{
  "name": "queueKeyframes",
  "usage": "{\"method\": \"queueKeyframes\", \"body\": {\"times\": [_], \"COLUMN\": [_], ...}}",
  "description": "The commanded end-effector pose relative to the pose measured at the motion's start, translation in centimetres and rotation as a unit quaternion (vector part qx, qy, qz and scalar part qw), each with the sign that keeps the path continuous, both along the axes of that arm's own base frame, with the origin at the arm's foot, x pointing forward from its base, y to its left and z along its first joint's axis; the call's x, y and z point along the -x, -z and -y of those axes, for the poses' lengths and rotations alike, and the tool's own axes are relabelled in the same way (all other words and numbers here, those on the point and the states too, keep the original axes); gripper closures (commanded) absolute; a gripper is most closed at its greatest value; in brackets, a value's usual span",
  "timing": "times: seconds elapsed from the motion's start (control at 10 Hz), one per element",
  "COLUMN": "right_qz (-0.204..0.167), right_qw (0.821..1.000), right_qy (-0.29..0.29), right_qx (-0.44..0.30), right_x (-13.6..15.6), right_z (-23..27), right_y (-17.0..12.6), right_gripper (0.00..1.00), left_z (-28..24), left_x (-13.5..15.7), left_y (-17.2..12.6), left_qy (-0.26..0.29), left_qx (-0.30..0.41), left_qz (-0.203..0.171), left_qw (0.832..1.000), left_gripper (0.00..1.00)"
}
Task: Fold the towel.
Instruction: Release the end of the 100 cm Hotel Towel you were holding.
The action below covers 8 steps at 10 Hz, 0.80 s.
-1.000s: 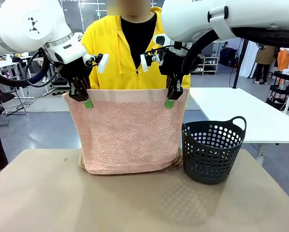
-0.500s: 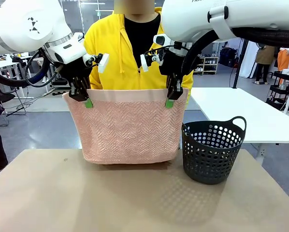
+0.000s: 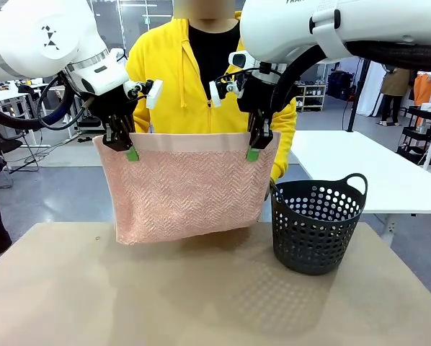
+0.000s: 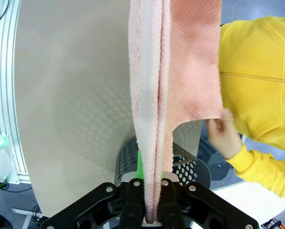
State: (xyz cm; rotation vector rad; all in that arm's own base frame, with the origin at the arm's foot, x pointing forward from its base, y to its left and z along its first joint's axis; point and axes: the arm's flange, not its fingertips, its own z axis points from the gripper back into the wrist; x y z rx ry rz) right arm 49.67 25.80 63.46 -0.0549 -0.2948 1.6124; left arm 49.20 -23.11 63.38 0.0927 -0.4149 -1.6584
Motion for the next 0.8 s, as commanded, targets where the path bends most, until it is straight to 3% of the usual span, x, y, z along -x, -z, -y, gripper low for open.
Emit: {"method": "queueKeyframes", "body": {"times": [0.0,0.7], "right_qz": [0.003,0.003], "right_qw": [1.000,1.000], "right_qy": [0.000,0.000], "right_qx": [0.005,0.005], "right_x": [0.00,0.00], "right_z": [0.13,0.13], "right_y": [-0.10,-0.10], "right_gripper": [1.00,1.00], "left_z": [-0.13,-0.13], "left_x": [-0.06,-0.06], "left_y": [-0.18,-0.18], "left_qy": [-0.001,-0.001], "left_qx": [-0.001,-0.001], "left_qz": [0.002,0.002], "left_qw": [1.000,1.000], "left_gripper": [1.00,1.00]}}
